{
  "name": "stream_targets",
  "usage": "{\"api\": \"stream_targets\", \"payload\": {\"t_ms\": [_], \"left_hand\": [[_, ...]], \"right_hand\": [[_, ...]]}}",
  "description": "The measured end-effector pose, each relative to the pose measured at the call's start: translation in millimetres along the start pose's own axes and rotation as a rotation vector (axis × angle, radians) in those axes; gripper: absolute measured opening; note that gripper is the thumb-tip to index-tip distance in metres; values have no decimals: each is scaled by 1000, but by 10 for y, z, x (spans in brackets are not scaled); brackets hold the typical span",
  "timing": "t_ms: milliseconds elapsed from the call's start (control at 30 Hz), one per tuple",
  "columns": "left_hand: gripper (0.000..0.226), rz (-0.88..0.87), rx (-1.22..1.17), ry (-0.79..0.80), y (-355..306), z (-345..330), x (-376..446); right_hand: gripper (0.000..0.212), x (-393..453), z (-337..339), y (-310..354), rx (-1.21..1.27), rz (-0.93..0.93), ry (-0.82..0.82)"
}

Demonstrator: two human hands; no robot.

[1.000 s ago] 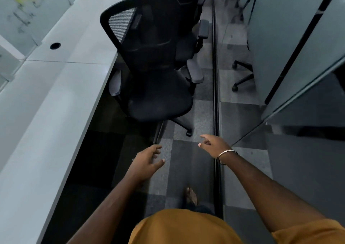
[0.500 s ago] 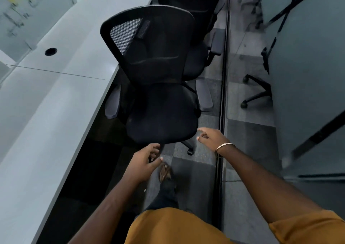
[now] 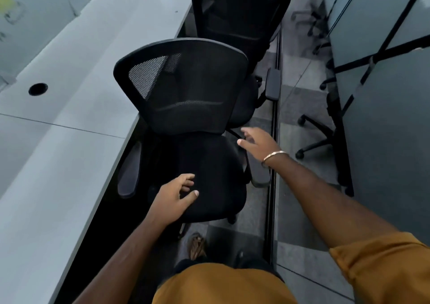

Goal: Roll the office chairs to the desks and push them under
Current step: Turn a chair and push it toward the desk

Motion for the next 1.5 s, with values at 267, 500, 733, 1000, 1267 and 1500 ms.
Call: {"api": "stream_targets", "payload": {"t_ms": [267,500,733,1000,1267,1500], "left_hand": [[50,77,-44,-70,-316,-57,447],[49,190,-106,-175,-711,-352,684],[51,217,-146,-200,-1046,-775,786],[49,245,-108,-180,-1046,-897,548],[50,125,-45,-25,-1041,-1105,380],[50,-25,-17,38,-898,-973,-66]], "right_hand": [[78,1566,960,-233,-103,61,-137],[63,2650,1307,-498,13,22,-105],[20,2994,1115,-758,191,97,-34],[24,2412,1180,-965,288,52,-105],[21,756,1121,-1422,467,-58,-342],[29,-846,638,-1199,671,-176,-601]]}}
Point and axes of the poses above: each hand's wrist, its own x-axis towards the middle knuckle, its own z-axis out of the back of the hand, y = z × x, the point moved 9 cm from there along x, towards the middle knuckle, and after that the axes turned 14 degrees about z, right-handed, at the moved point
